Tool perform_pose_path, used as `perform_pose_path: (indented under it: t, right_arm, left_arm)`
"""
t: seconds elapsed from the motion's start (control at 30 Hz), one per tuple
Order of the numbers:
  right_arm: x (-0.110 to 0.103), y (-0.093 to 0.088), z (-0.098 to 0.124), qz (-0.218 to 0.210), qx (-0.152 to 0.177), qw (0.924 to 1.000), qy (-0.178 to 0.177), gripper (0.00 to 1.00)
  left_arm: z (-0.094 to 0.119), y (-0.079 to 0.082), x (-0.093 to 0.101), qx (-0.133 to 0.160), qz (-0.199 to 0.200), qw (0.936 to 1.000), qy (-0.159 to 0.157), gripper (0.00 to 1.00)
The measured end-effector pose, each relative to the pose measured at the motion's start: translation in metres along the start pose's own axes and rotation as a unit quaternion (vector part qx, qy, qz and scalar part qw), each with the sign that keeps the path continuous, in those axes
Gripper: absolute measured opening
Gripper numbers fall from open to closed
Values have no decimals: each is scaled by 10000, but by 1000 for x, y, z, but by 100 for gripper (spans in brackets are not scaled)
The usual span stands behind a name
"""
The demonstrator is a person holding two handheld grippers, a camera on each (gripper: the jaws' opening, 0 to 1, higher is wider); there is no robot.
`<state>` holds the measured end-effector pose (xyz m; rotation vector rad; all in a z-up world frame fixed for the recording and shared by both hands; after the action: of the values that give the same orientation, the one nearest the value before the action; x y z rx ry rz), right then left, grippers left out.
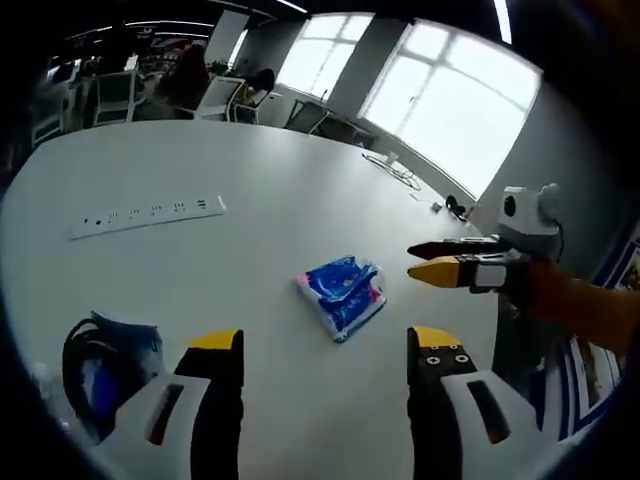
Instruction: Arrange the tabletop items into an orderly group along one side of the table until the central work area is clear of visible clutter.
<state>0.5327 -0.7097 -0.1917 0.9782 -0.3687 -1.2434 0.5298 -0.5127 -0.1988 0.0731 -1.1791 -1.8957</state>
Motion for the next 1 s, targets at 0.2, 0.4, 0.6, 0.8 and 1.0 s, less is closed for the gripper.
perform_pose_path:
  t: [0.2,0.4,0.6,0.8,1.0]
  right_arm:
    - [-15,2,-5,93,-19,9999,110,41]
    - [-29,4,-6,149,-8,9997,194,41]
    - [-49,6,-7,228,-20,9993,310,41]
    - [-70,9,-12,286,-33,9986,446,41]
    - [-92,10,-16,365,-43,9977,577,41]
  left_arm:
    - [18,-6,-5,74,56,9999,99,68]
    - [38,-12,-12,152,79,9996,207,69]
    - [63,-17,-18,262,136,9990,326,70]
    - [86,-20,-28,356,180,9981,472,70]
    - [110,-25,-36,456,222,9968,613,71]
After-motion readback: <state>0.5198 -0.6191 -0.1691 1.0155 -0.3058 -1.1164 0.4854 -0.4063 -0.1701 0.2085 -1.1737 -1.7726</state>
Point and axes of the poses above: the point that each gripper's makers call its tool centre point, and the gripper's own axes: z roughly backward along the fingers, x roughly to its right, y roughly out of its top, the point moved 5 cm from there along z, roughly backward along the fingers, and after that the axes turned 4 degrees about -z, right-handed, at the moved point
